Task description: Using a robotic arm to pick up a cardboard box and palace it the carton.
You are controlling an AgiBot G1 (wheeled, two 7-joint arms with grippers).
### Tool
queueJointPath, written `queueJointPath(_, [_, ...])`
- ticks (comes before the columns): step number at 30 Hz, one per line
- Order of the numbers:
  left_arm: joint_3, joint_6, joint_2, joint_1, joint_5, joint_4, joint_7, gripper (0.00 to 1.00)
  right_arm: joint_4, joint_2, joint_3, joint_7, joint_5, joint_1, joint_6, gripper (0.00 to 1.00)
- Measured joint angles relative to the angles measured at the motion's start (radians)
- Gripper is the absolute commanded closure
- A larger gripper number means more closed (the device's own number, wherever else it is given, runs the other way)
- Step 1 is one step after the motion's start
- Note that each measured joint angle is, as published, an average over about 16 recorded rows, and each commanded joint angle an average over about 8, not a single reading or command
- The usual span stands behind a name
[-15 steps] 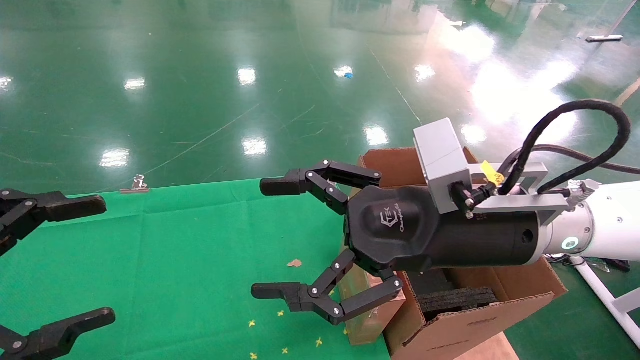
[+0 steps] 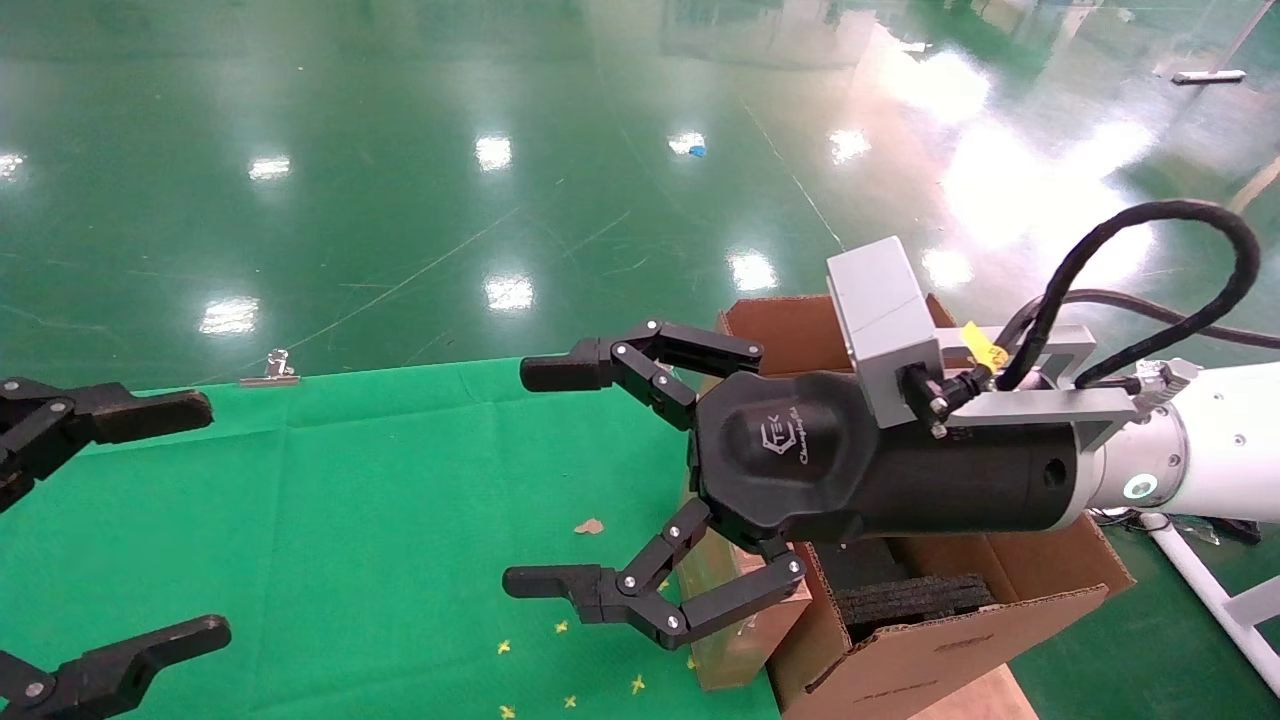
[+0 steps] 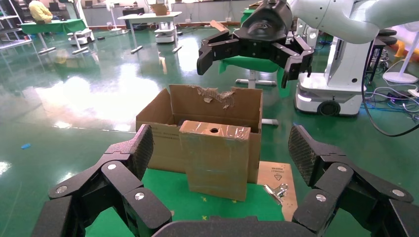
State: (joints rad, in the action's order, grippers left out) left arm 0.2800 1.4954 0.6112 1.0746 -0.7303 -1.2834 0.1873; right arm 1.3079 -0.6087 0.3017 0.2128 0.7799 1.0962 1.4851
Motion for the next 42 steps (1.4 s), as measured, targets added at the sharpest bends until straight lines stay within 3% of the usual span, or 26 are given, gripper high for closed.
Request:
queueJointPath(9, [0.001, 0.0, 0.0, 0.0, 0.0, 0.0, 0.0, 0.0, 0.039, -0.063, 0.16, 0.161, 0.267, 0.162, 0.026, 0.0])
queueJointPath(16, [0.001, 0.0, 0.0, 0.001, 0.001, 0.001, -0.001, 0.0, 0.047, -0.16, 0.398, 0.337, 0.548, 0.39, 0.076, 0.0])
queueJointPath(21, [0.002, 0.0, 0.0, 0.001, 0.001, 0.001, -0.001, 0.0, 0.047, -0.211, 0.591, 0.439, 0.673, 0.568, 0.099, 0.0])
queueJointPath(26, [0.002, 0.0, -0.001, 0.001, 0.001, 0.001, -0.001, 0.0, 0.048, -0.227, 0.781, 0.492, 0.711, 0.746, 0.106, 0.0])
queueJointPath(33, [0.002, -0.001, -0.001, 0.001, 0.001, 0.001, -0.001, 0.0, 0.049, -0.228, 1.026, 0.525, 0.685, 0.963, 0.103, 0.0])
queueJointPath(42, [0.003, -0.001, -0.001, 0.001, 0.002, 0.001, -0.002, 0.0, 0.049, -0.244, 1.262, 0.549, 0.64, 1.107, 0.084, 0.0])
